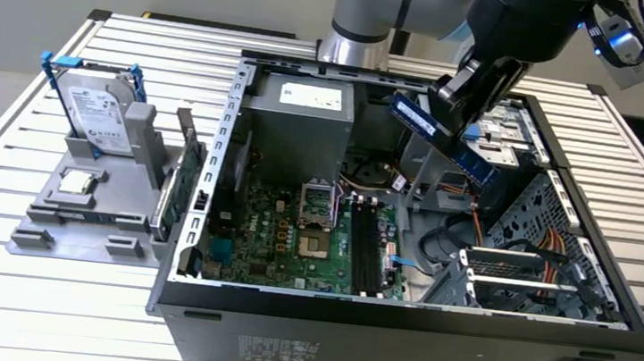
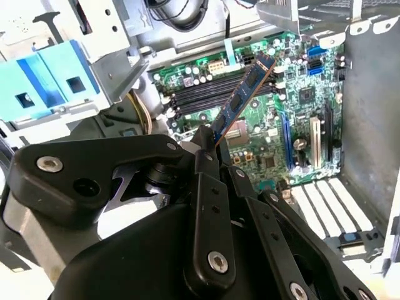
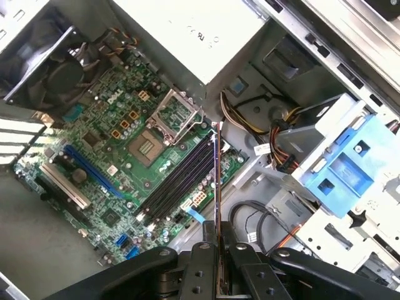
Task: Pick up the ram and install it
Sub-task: 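Insert the ram into the slot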
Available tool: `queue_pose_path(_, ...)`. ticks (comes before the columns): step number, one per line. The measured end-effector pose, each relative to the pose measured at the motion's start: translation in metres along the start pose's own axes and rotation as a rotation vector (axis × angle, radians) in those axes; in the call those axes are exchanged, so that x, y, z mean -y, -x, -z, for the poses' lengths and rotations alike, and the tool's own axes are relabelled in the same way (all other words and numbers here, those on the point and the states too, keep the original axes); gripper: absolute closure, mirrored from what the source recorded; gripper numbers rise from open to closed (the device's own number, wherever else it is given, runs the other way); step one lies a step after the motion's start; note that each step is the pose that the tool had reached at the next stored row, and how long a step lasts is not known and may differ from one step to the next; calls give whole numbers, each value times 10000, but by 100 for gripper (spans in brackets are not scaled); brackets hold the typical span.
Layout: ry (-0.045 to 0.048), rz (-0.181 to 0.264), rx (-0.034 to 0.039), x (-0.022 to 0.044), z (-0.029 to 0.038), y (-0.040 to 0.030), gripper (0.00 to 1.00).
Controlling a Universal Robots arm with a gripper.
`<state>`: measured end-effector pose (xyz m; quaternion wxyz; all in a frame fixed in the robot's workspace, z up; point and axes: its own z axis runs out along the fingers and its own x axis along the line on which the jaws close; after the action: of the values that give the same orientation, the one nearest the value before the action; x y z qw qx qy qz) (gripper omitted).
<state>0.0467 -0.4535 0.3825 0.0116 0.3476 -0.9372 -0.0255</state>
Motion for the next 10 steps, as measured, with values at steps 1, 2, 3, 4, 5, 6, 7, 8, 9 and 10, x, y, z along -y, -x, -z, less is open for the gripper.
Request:
queue_pose_path(1, 1, -116, 7, 0, 0, 0, 100)
queue_pose_path(2, 2, -235, 14, 0, 0, 0, 100)
queue_pose_path(3, 2, -355, 21, 0, 0, 0, 100)
queue_pose_path(4, 2, -475, 27, 0, 0, 0, 100)
queue_pose_path(5, 3, -595, 34, 0, 0, 0, 100)
queue_pose_path(6, 4, -720, 41, 0, 0, 0, 100)
queue_pose_path(7, 4, -832, 48, 0, 0, 0, 100)
queue_pose_path(8, 5, -951, 53, 0, 0, 0, 100)
queue_pose_path(9, 5, -1075, 61, 0, 0, 0, 100)
queue_pose_path(10, 5, -1193, 67, 0, 0, 0, 100)
